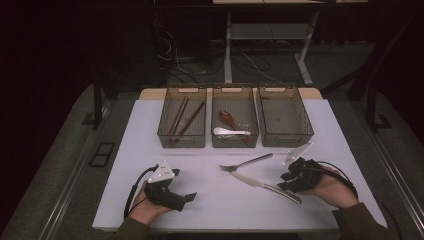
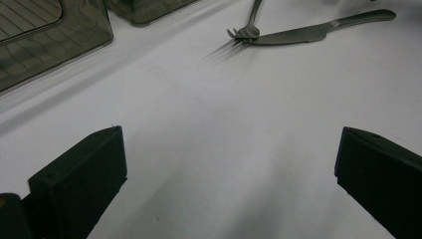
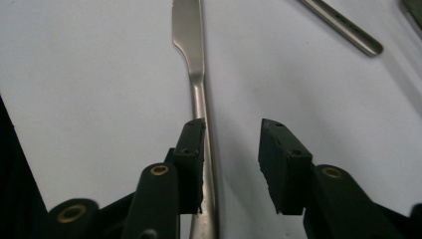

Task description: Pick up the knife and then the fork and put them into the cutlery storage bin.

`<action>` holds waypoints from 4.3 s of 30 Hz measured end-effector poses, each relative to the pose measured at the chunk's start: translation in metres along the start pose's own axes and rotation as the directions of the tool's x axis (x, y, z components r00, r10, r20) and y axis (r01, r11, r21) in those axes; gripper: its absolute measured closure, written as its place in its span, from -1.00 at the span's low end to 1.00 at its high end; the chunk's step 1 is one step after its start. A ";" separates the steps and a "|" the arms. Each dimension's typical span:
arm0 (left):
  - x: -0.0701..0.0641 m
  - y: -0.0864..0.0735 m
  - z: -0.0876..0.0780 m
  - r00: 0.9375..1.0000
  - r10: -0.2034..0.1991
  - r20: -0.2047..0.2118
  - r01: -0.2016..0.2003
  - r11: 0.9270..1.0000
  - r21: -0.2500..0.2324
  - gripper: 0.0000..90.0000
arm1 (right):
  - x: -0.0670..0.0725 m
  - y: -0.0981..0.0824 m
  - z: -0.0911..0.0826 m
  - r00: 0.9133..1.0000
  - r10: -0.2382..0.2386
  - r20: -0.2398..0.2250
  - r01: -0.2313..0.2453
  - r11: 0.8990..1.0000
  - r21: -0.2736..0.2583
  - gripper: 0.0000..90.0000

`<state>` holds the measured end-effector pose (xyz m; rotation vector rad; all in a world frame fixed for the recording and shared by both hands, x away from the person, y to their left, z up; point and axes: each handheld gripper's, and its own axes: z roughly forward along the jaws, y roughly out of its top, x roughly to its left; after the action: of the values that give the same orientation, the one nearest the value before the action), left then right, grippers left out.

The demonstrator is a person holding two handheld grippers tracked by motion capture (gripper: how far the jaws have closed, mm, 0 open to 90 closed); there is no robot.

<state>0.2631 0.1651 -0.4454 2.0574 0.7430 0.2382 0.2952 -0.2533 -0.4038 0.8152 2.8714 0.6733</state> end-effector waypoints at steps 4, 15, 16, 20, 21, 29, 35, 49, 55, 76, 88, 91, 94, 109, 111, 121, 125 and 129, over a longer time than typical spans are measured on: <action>0.000 0.000 0.000 1.000 0.002 0.001 -0.002 1.000 0.001 -1.00 | 0.004 0.013 0.005 1.000 -0.024 -0.020 0.025 0.999 0.043 0.32; -0.001 -0.001 -0.001 1.000 -0.001 0.000 0.001 1.000 0.001 -1.00 | 0.014 0.042 0.026 0.993 -0.108 -0.036 0.113 0.975 0.190 0.47; -0.001 -0.001 -0.001 1.000 -0.001 0.000 0.001 1.000 0.001 -1.00 | 0.014 0.043 0.027 0.993 -0.115 -0.034 0.119 0.973 0.199 0.48; -0.001 -0.001 -0.001 1.000 -0.002 0.000 0.002 1.000 0.001 -1.00 | 0.014 0.046 0.030 0.991 -0.124 -0.038 0.130 0.964 0.232 0.55; -0.001 -0.001 -0.001 1.000 0.000 -0.001 0.000 1.000 0.001 -1.00 | 0.015 0.047 0.031 0.992 -0.112 -0.051 0.121 0.964 0.236 0.55; -0.001 -0.001 -0.001 1.000 0.000 -0.001 0.000 1.000 0.003 -1.00 | 0.015 0.050 0.038 0.989 -0.137 -0.051 0.146 0.948 0.284 0.63; -0.001 -0.001 -0.001 1.000 0.002 -0.001 -0.002 1.000 0.006 -1.00 | 0.014 0.052 0.041 0.990 -0.133 -0.055 0.143 0.941 0.307 0.66; -0.001 -0.001 0.000 1.000 0.003 0.000 -0.003 1.000 0.007 -1.00 | 0.017 0.061 0.046 0.984 -0.171 -0.044 0.175 0.909 0.378 0.76; -0.001 -0.001 -0.001 1.000 0.005 -0.001 -0.005 1.000 0.008 -1.00 | 0.017 0.059 0.045 0.979 -0.197 -0.049 0.201 0.910 0.364 0.77; -0.001 -0.001 -0.001 1.000 0.008 0.003 -0.008 1.000 0.009 -1.00 | 0.013 0.047 0.027 0.978 -0.190 -0.083 0.204 0.954 0.218 0.77; -0.002 -0.001 0.000 1.000 0.009 0.013 -0.009 1.000 0.004 -1.00 | 0.000 0.041 0.013 0.991 -0.123 -0.045 0.126 0.989 0.077 0.77; -0.002 -0.001 -0.001 1.000 0.008 0.016 -0.008 1.000 0.001 -1.00 | -0.003 0.039 0.010 0.994 -0.107 -0.037 0.108 0.993 0.039 0.77; -0.003 -0.001 -0.001 1.000 0.011 0.021 -0.011 1.000 -0.002 -1.00 | -0.006 0.037 0.006 0.996 -0.082 -0.020 0.082 0.997 -0.008 0.78; -0.001 -0.002 -0.002 0.998 0.045 0.039 -0.044 0.999 -0.027 -1.00 | -0.021 0.027 -0.001 0.999 0.044 -0.004 -0.044 0.982 -0.186 0.78; -0.001 -0.001 -0.002 0.998 0.046 0.038 -0.045 0.998 -0.038 -1.00 | -0.024 0.025 -0.001 0.999 0.052 0.001 -0.050 0.977 -0.208 0.77; -0.001 -0.001 -0.001 0.998 0.049 0.037 -0.047 0.997 -0.056 -1.00 | -0.035 0.016 -0.005 0.992 0.127 0.023 -0.113 0.943 -0.314 0.77; -0.001 0.000 -0.001 0.998 0.047 0.041 -0.044 0.997 -0.066 -1.00 | -0.040 0.012 -0.008 0.987 0.160 0.033 -0.136 0.920 -0.368 0.78; -0.001 0.000 -0.001 0.998 0.041 0.050 -0.038 0.997 -0.068 -1.00 | -0.046 0.007 -0.011 0.980 0.192 0.042 -0.158 0.896 -0.415 0.77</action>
<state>0.2619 0.1646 -0.4445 2.0089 0.6548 0.2284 0.3357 -0.2760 -0.3928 1.0083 2.4645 1.1820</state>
